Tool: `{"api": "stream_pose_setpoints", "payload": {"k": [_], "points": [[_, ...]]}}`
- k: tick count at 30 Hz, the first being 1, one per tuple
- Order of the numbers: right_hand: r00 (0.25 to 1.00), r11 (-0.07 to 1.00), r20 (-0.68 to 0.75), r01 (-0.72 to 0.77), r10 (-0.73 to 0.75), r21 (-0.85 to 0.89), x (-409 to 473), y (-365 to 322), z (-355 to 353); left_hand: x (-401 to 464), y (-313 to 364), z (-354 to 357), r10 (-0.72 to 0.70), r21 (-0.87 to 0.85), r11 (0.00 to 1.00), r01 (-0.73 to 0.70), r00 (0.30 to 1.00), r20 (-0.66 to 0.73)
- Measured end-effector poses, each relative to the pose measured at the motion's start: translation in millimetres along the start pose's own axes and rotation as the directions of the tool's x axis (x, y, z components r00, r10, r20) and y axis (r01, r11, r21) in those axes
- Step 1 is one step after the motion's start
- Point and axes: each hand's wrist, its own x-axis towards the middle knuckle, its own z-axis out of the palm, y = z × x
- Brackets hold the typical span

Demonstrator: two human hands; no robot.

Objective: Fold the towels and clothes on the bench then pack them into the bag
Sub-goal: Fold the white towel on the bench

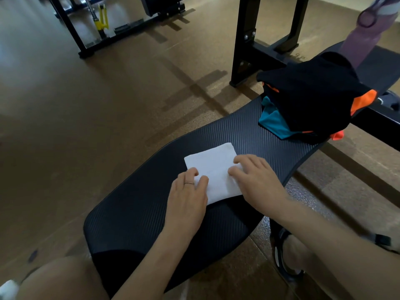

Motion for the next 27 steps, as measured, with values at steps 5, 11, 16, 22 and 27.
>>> {"api": "stream_pose_setpoints", "payload": {"k": [5, 11, 16, 22, 27], "points": [[0.976, 0.996, 0.203, 0.067, -0.077, 0.057, -5.0, 1.9, -9.2, 0.7, -2.1, 1.4, 0.09, 0.076, 0.992, -0.103, 0.984, 0.151], [0.989, 0.973, 0.149, -0.055, 0.021, 0.225, 7.1, 9.6, -10.2, 21.2, -3.5, -9.1, 0.091, 0.059, 0.993, -0.106, 0.972, 0.216], [0.884, 0.728, 0.42, -0.426, 0.206, 0.537, 12.8, 16.2, -22.3, 44.3, -28.0, -26.9, -0.03, -0.221, 0.963, 0.154, 0.877, 0.479], [0.857, 0.677, 0.421, -0.5, 0.297, 0.54, 23.2, 16.3, -9.8, 81.7, -41.0, -12.4, -0.091, -0.31, 0.887, 0.341, 0.789, 0.608], [0.88, 0.738, 0.381, -0.455, 0.285, 0.499, 29.7, 15.5, -2.2, 104.1, -35.1, -11.1, -0.109, -0.245, 0.885, 0.395, 0.689, 0.717]]}}
